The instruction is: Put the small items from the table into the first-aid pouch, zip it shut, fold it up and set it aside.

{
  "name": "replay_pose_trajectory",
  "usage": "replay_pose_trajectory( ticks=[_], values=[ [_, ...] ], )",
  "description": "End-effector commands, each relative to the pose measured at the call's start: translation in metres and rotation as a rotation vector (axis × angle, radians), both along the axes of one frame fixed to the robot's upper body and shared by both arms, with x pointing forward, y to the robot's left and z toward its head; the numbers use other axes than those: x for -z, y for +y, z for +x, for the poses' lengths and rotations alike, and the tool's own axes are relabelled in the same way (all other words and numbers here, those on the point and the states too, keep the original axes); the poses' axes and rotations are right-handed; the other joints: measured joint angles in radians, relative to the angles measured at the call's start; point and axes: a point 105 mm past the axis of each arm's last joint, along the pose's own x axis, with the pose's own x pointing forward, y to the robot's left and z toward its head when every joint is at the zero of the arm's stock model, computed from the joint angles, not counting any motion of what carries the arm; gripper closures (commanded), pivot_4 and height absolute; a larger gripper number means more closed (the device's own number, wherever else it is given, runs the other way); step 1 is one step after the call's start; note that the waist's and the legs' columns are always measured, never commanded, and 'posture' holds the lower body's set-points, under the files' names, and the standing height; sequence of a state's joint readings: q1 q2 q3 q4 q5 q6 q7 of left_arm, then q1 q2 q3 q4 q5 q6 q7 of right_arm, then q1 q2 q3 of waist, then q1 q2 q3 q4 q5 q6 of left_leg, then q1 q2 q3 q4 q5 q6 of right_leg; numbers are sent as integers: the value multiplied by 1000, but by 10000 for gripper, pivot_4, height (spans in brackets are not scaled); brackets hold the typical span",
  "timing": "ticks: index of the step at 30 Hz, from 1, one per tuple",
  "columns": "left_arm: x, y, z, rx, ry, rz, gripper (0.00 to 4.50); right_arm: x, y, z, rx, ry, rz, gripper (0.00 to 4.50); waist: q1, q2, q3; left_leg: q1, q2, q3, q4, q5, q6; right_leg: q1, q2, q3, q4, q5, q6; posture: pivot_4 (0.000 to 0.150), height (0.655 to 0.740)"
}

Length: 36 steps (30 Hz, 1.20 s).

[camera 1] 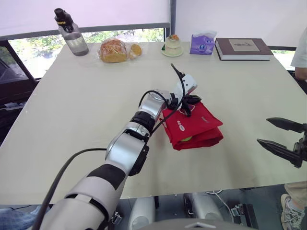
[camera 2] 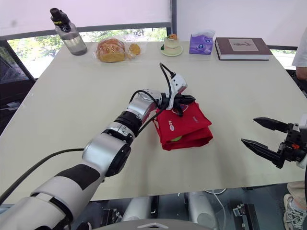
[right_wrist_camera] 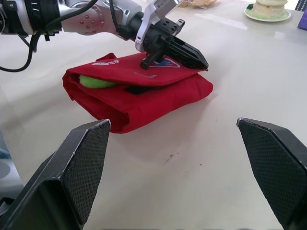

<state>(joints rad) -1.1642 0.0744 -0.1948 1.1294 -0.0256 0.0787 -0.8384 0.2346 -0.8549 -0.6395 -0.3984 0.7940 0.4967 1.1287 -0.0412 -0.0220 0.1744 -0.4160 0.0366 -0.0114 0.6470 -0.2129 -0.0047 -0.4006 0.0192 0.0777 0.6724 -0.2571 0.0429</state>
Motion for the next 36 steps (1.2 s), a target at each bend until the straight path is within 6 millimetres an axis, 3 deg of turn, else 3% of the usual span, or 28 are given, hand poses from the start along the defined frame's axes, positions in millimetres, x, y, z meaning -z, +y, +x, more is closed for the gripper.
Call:
replay_pose_trajectory(
  ticks=[1, 3, 7, 11, 14, 18, 22, 26, 31, 36],
  values=[
    [21, 22, 5, -90, 48, 37, 44664, -8, 1, -1, -16, -39, -20, 0, 0, 0, 0, 0, 0, 0, 0, 0, 0, 0, 0, 0, 0, 0, 0, 1500, 7400],
    [6, 28, 12, -110, -42, -5, 44664, -8, 2, 0, -22, -38, -17, 0, -2, 0, 0, 0, 0, 0, 0, 0, 0, 0, 0, 0, 0, 0, 0, 1500, 7400],
    [-35, 32, 7, 3, -172, -166, 44664, -6, 3, 2, -27, -32, -15, 0, -2, 0, 0, 0, 0, 1, 0, 0, 0, 0, 0, 1, 1, 0, 0, 1500, 7400],
    [-59, 57, -2, 75, -218, -225, 44664, 5, 1, 5, -16, 35, -69, 0, 0, 0, 1, -1, 0, 1, 0, 0, 0, -1, 0, 1, 0, 0, 0, 1500, 7400],
    [-69, 81, -15, 130, -239, -222, 37626, 10, 1, 12, 11, 34, -81, 0, 0, 0, 1, -1, 0, 1, -1, 0, 0, -1, -1, 1, 0, 0, 0, 1500, 7400],
    [-88, 125, -52, 220, -269, -223, 19845, 14, 9, 25, 46, 92, -32, 0, -5, 0, 1, -1, 1, 2, -2, 0, 0, -2, -1, 2, 0, 0, 0, 1500, 7400],
    [-98, 146, -93, 320, -229, -180, 682, 15, 20, 38, 26, 116, -8, 0, -5, 1, 3, 0, 2, 3, -2, 0, 0, -4, -1, 3, 4, -1, -2, 1500, 7400],
    [-104, 160, -126, 362, -181, -119, 682, 10, 44, 49, -21, 140, 83, 0, 5, 1, 3, 0, 2, 3, 0, 0, 0, -4, -2, 2, 5, -1, -2, 1500, 7400],
    [-107, 165, -144, 349, -175, -86, 682, 9, 81, 67, -61, 214, 135, 0, 1, 1, 3, -1, 2, 4, 2, 0, 0, -4, -2, 2, 5, -2, -3, 1500, 7400],
    [-109, 161, -154, 341, -197, -76, 682, 34, 86, 86, 2, 399, 28, 0, 2, 1, 3, -1, 2, 4, 2, 0, 0, -4, -2, 2, 5, -1, -3, 1500, 7400]
  ],
)
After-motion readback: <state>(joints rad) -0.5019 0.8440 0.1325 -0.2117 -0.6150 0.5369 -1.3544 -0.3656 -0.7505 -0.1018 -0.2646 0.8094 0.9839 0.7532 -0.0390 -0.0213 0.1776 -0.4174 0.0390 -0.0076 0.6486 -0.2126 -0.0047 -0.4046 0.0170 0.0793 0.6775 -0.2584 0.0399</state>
